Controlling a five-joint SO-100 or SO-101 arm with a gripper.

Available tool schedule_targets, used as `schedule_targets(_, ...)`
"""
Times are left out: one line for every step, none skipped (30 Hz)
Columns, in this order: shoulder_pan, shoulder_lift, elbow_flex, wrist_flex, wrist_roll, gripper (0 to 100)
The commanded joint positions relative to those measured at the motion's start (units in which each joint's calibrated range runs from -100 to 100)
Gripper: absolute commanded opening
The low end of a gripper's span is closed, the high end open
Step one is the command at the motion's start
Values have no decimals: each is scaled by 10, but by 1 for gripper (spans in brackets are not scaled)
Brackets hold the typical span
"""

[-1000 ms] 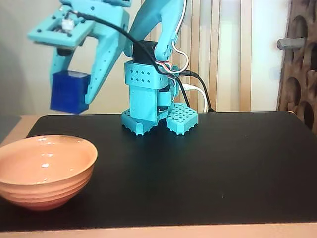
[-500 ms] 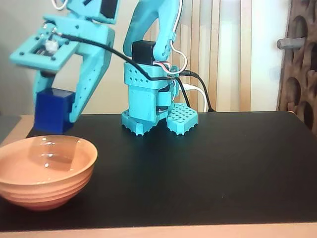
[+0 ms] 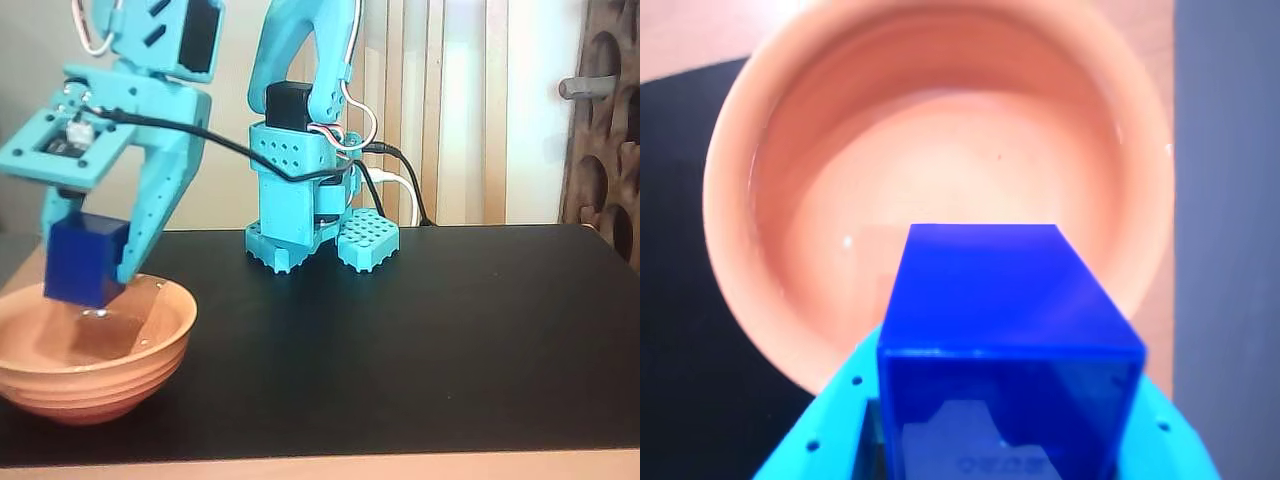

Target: Place the blue cube in the orange bowl.

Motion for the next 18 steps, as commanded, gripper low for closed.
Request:
schedule_targets(2, 15, -43, -63, 4, 14)
schedule_targets(2, 19, -43, -70, 4, 14)
schedule_targets(2, 23, -43, -78, 4, 14)
schedule_targets(2, 26, -43, -84, 5, 14)
schedule_targets(2, 30, -43, -91, 5, 14)
schedule_targets(1, 38, -44, -102, 5, 14)
schedule_targets(1, 42, -44, -107, 5, 14)
schedule_targets(1, 45, -44, -112, 7, 14)
schedule_targets(0, 48, -44, -115, 11, 14)
schedule_targets(0, 51, -44, -120, 15, 14)
schedule_targets(-6, 59, -47, -129, 23, 14)
schedule_targets(-8, 63, -50, -131, 28, 14)
schedule_targets(-9, 67, -54, -131, 33, 14)
schedule_targets(-10, 72, -59, -131, 35, 14)
schedule_targets(-11, 75, -60, -131, 36, 14)
schedule_targets(-21, 76, -62, -131, 35, 14)
schedule_targets(-27, 78, -62, -131, 34, 14)
schedule_targets(-31, 80, -62, -131, 33, 14)
